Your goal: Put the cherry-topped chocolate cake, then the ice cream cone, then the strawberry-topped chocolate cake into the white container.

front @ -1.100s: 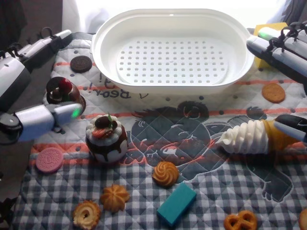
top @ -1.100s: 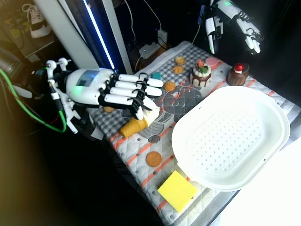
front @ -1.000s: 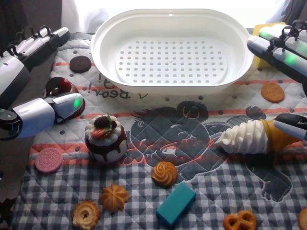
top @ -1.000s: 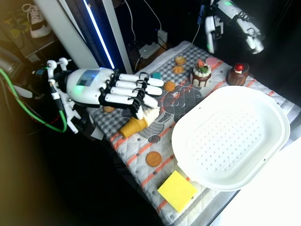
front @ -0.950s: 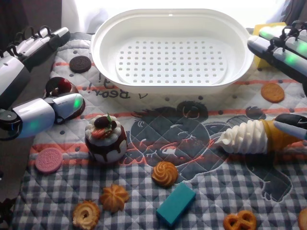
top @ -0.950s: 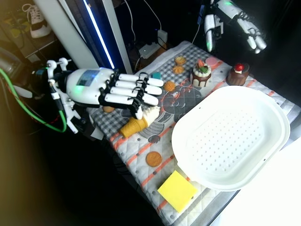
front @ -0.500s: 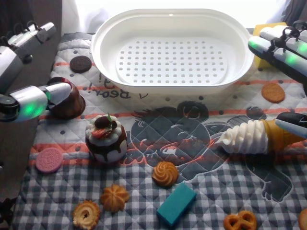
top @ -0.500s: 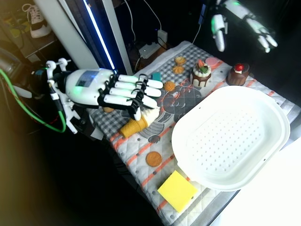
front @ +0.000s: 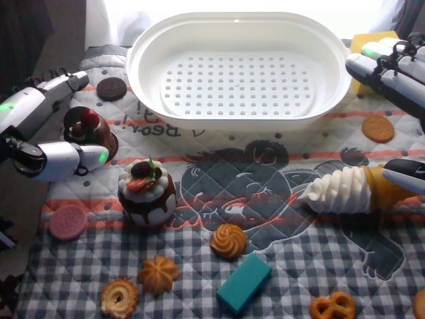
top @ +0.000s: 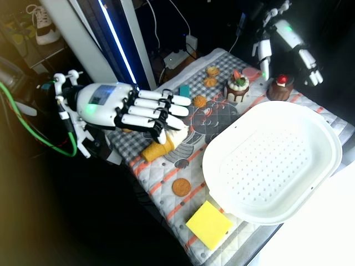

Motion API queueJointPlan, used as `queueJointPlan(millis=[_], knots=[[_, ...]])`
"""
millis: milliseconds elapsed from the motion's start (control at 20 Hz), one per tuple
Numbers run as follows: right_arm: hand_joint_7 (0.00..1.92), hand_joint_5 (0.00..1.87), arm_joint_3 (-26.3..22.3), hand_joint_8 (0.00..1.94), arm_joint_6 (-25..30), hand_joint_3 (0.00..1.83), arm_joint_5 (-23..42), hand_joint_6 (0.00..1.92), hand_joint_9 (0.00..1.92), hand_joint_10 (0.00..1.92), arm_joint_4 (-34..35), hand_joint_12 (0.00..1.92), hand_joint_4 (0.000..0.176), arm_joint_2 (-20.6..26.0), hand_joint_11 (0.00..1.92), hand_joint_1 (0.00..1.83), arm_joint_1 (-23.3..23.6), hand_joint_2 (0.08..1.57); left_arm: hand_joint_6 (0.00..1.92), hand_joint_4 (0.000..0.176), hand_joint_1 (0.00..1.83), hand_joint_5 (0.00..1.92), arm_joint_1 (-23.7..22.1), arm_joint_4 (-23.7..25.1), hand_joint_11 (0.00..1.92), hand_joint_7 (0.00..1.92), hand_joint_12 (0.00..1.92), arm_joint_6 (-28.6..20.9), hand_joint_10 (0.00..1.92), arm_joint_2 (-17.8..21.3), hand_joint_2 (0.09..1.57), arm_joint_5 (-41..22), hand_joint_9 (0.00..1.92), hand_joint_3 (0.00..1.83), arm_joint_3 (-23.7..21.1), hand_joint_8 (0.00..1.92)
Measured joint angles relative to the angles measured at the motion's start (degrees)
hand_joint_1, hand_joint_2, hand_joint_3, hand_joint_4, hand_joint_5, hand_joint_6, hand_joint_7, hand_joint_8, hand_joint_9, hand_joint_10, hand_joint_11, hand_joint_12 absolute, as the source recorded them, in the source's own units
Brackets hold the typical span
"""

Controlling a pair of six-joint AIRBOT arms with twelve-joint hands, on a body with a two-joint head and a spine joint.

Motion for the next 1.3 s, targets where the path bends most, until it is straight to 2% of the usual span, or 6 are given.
queueJointPlan(millis=[100,150,200,450,1000,1300], knots=[[0.00,0.00,0.1,0.00,0.0,0.00,0.0,0.00,0.00,0.24,0.1,1.32,0.000,0.0,0.00,0.74,-0.1,1.23,0.05,0.000,1.12,0.42,-0.3,-0.1,0.17,0.55,1.43,0.0,0.23,-1.1,1.11,1.5,0.59,0.00,1.2,0.12],[0.00,0.00,0.1,0.00,0.0,0.00,0.2,0.00,0.00,0.18,0.3,1.32,0.000,0.0,0.00,0.73,-0.4,1.24,0.11,0.000,1.29,0.68,-0.4,0.2,0.50,0.82,1.62,0.0,0.51,-1.5,1.14,2.1,0.85,0.00,1.6,0.95],[0.00,0.00,0.1,0.00,0.0,0.00,0.1,0.00,0.00,0.14,0.5,1.32,0.000,0.0,0.00,0.73,-0.4,1.24,1.02,0.000,1.24,0.70,-0.9,0.1,0.61,0.93,1.72,0.0,0.91,-2.0,1.18,2.8,0.81,0.00,2.3,1.13],[0.00,0.00,0.1,0.00,0.1,0.00,0.2,0.00,0.00,0.07,0.7,1.25,0.000,0.0,0.00,0.71,-0.8,1.25,1.09,0.000,1.20,0.82,-2.9,-0.2,0.58,0.77,1.92,2.7,1.56,-3.4,1.21,5.6,0.63,0.00,3.9,1.49],[0.00,0.00,0.2,0.00,0.3,0.00,0.0,0.00,0.00,0.17,0.9,1.33,0.000,-0.1,0.00,0.75,-0.8,1.24,1.17,0.000,1.35,0.85,-11.0,4.7,0.52,0.79,1.65,12.2,1.44,1.0,1.19,-2.5,0.73,0.00,-2.9,1.28],[0.00,0.00,0.2,0.00,0.3,0.00,0.0,0.00,0.01,0.15,1.2,1.27,0.000,-0.1,0.00,0.63,-0.8,1.23,1.12,0.000,1.14,0.89,-21.9,6.0,0.06,0.57,1.86,12.0,1.15,-4.9,1.16,6.2,0.23,0.00,5.2,0.53]])
